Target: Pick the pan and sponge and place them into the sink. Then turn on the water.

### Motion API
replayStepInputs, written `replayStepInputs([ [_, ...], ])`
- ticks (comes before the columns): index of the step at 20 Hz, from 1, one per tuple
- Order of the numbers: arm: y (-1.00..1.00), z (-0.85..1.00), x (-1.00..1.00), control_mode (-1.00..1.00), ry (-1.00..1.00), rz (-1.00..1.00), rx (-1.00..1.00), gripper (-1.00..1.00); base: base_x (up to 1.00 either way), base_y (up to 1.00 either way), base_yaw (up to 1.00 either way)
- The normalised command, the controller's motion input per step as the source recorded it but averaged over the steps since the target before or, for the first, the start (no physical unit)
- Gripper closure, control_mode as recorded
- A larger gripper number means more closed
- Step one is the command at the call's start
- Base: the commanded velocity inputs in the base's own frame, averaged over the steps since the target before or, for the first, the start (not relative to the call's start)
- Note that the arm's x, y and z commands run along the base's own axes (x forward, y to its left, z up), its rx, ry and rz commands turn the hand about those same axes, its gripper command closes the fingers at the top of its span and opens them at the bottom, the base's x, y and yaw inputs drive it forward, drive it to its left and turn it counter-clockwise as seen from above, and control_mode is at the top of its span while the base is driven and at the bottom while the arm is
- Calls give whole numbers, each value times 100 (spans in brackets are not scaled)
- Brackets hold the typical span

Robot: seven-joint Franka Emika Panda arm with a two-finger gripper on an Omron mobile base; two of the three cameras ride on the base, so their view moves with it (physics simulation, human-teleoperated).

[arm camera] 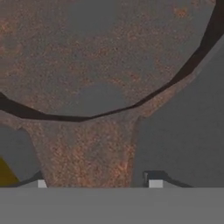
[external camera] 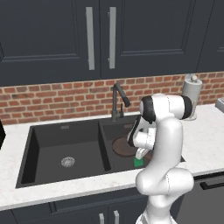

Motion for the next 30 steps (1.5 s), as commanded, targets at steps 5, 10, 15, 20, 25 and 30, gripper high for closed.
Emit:
replayStepInputs([
  [5, 0, 11, -2, -100, -8, 0, 1, -100, 0, 0, 0],
  [10, 0, 35, -2, -100, -10, 0, 3, -100, 0, 0, 0],
  [15, 0, 67, -24, -100, -11, 0, 7, -100, 0, 0, 0],
  [20, -1, 70, -41, -100, -12, 0, 7, -100, 0, 0, 0],
  [25, 0, 77, -40, -100, -4, 0, 4, -100, 0, 0, 0],
  [30, 0, 93, -35, -100, 0, 0, 1, -100, 0, 0, 0],
])
